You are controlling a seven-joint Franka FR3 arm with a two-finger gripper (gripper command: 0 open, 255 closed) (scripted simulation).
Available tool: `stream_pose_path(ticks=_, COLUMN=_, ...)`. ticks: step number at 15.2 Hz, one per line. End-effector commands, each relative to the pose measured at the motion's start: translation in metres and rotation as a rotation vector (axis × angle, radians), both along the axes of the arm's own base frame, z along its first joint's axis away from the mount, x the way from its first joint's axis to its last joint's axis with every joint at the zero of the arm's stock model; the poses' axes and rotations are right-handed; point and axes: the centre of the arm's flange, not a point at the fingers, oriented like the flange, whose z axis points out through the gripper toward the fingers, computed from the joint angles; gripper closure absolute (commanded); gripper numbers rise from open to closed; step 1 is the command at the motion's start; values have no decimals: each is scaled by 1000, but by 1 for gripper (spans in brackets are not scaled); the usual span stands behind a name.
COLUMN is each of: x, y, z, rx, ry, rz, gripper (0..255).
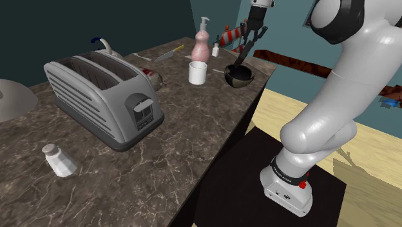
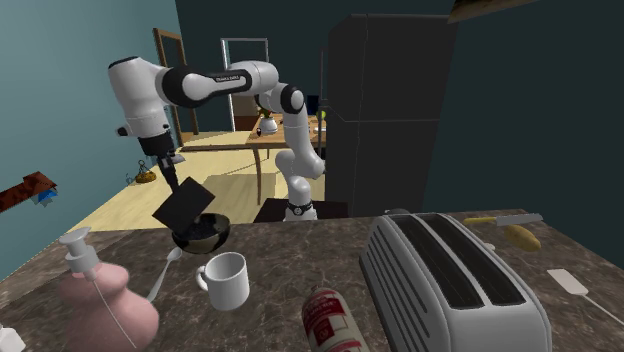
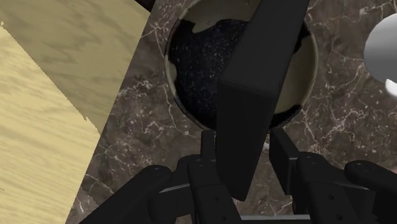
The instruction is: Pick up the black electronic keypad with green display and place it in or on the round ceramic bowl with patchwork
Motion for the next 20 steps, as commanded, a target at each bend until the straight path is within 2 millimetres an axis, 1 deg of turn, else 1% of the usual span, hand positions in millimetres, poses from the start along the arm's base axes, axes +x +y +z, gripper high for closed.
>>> stream_pose_path(ticks=1, x=1, y=0, z=-10, rx=-1, ry=-1, rz=0, gripper=255)
stream_pose_path(ticks=2, x=1, y=0, z=-16, rx=-1, ry=-1, rz=0, gripper=255)
stream_pose_path(ticks=10, x=1, y=0, z=-16, rx=-1, ry=-1, rz=0, gripper=255)
stream_pose_path(ticks=11, x=1, y=0, z=-16, rx=-1, ry=-1, rz=0, gripper=0)
stream_pose_path(ticks=16, x=1, y=0, z=-16, rx=-1, ry=-1, rz=0, gripper=0)
stream_pose_path(ticks=19, x=3, y=-4, z=24, rx=-1, ry=-1, rz=0, gripper=0)
stream_pose_path(ticks=20, x=4, y=-5, z=34, rx=-1, ry=-1, rz=0, gripper=0)
